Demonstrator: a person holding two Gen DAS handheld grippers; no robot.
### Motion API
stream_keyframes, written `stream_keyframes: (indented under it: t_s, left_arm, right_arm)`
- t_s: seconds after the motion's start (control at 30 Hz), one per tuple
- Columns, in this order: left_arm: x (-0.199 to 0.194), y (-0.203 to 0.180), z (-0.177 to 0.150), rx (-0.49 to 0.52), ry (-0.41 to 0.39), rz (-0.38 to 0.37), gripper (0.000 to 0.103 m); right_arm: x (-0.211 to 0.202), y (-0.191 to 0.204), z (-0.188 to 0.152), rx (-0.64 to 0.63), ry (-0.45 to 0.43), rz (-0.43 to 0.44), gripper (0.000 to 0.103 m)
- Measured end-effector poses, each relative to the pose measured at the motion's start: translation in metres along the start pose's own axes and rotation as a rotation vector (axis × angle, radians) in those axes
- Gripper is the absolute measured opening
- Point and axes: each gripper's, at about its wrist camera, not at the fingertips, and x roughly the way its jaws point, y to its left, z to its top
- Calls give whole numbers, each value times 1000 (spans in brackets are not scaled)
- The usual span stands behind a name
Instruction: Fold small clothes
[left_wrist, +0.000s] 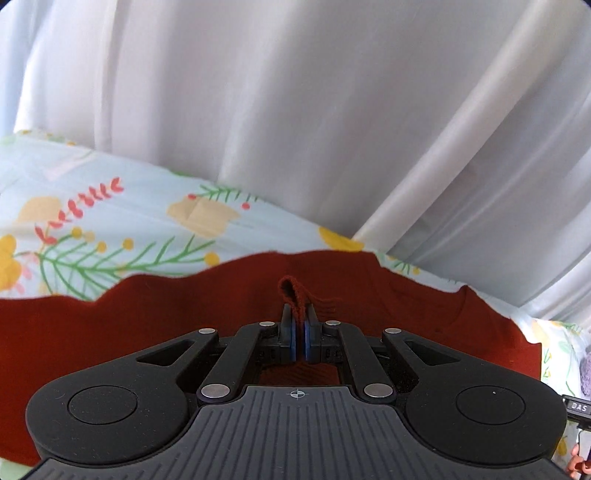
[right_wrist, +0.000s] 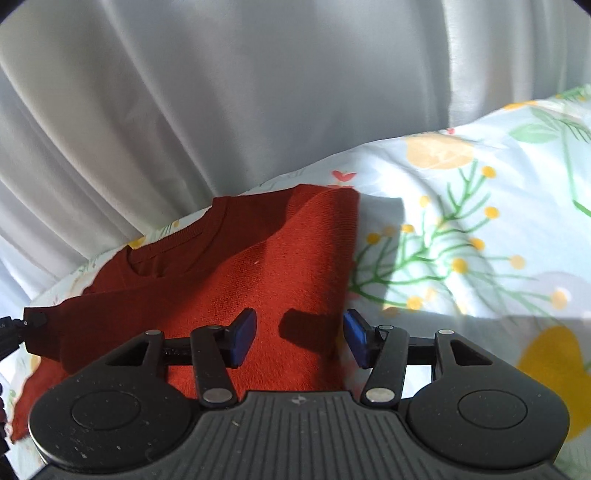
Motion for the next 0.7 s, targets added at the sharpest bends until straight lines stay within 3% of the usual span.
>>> stream_keyframes:
  t_s: [0.07,0.1,0.13,0.23,0.33,0.47,0.57,0.6,0.67,0.7]
  left_arm:
    - [5,4,-4,-1,9,-5,6]
    - [7,3,-5,0,9,-9,6]
    - [9,2,-6,1,11,-12,6]
    - [14,-3,-9,8,20,-29,6]
    - [23,-13,-16,45,33,-10,6]
    - [31,-11,-22,34,45,56,7]
    - [14,-8,-22,-8,-12,93,23]
    - [6,-10,-24,-14,-44,99,24]
    - [-5,-19,-29,-13,-77,61,29]
    - [-5,-26,-32,-3,-70,39,42]
  right_arm:
    - [8,7,0,-44,-2,-52,40]
    - [11,9,-1,-68,-4,-71,23]
    - [12,10,-2,-84,-7,-77,17]
    - [7,16,-4,-161,-52,-109,10]
    - [2,8,-2,-183,-108,-195,7]
    - [4,-4,0,-134,-103,-206,9]
    - [-10,1,0,-123,-139,-192,10]
    - [-17,3,-1,-126,-163,-171,11]
    - [-23,12,-3,-136,-180,-113,18]
    - [-21,20,-5,-144,-171,-73,22]
